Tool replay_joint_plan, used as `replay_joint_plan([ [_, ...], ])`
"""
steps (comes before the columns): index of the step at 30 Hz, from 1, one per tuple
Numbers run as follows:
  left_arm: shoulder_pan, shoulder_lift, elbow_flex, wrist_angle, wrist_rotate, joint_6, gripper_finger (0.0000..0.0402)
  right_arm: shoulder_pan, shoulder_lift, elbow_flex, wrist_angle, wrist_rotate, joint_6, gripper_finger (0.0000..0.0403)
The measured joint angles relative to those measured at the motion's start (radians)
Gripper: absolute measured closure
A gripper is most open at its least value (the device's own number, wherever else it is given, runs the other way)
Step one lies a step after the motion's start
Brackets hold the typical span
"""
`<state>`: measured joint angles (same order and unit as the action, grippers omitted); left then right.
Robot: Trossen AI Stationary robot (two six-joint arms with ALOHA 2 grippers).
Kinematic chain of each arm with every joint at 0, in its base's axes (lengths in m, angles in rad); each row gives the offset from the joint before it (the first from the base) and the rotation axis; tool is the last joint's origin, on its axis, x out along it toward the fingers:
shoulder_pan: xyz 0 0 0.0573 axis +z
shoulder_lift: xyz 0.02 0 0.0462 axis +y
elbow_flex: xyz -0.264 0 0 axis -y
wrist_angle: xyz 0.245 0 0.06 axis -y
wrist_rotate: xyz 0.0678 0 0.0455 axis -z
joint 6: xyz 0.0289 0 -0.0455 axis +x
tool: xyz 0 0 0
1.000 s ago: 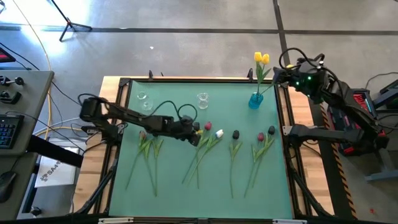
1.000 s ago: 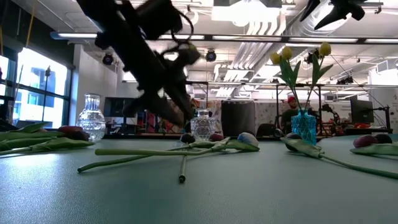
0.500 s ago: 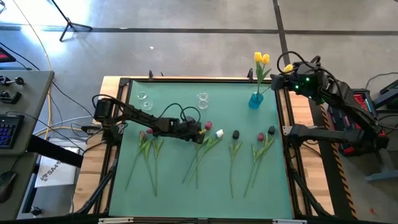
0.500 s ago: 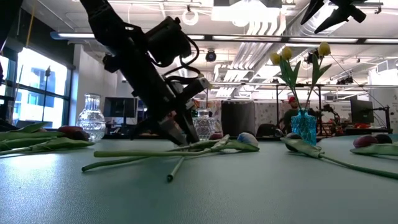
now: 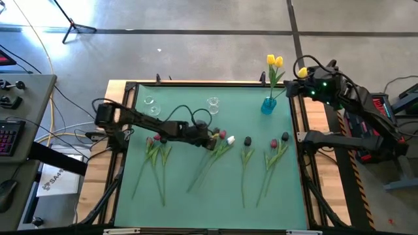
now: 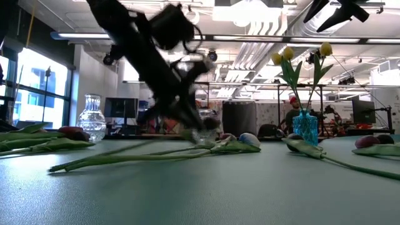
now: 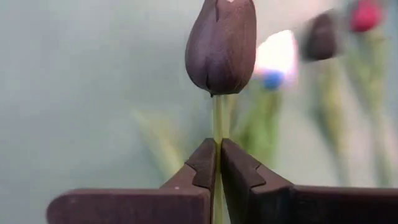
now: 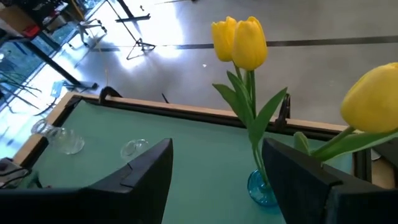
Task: Sort flowers into vase by color
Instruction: Put the black tulip into the right transparent vase
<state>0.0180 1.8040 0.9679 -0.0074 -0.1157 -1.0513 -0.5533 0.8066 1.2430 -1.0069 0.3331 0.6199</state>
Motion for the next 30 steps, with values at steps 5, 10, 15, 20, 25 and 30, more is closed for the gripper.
replay_joint_plan([
  [5,0.021,-0.160,0.000,-0.030,-0.091,0.125,0.0399,0.004,-0.017,0.000,-0.007,-0.013,0.010,0.0167],
  [10,0.081,-0.303,0.001,0.085,-0.258,0.426,0.0400,0.056,-0.007,-0.002,-0.013,-0.011,0.022,0.0167],
  [15,0.208,-0.332,0.001,0.375,-0.136,0.687,0.0401,0.149,0.019,-0.054,0.026,0.000,0.095,0.0167],
  [20,0.340,-0.311,0.000,0.590,-0.023,0.771,0.0401,0.245,0.047,-0.096,0.077,0.080,0.193,0.0167],
  [25,0.436,-0.311,0.000,0.705,0.027,0.844,0.0401,0.327,0.073,-0.098,0.098,0.150,0.270,0.0167],
  [30,0.504,-0.312,0.001,0.769,0.105,0.856,0.0401,0.359,0.091,-0.098,0.099,0.216,0.309,0.0167],
])
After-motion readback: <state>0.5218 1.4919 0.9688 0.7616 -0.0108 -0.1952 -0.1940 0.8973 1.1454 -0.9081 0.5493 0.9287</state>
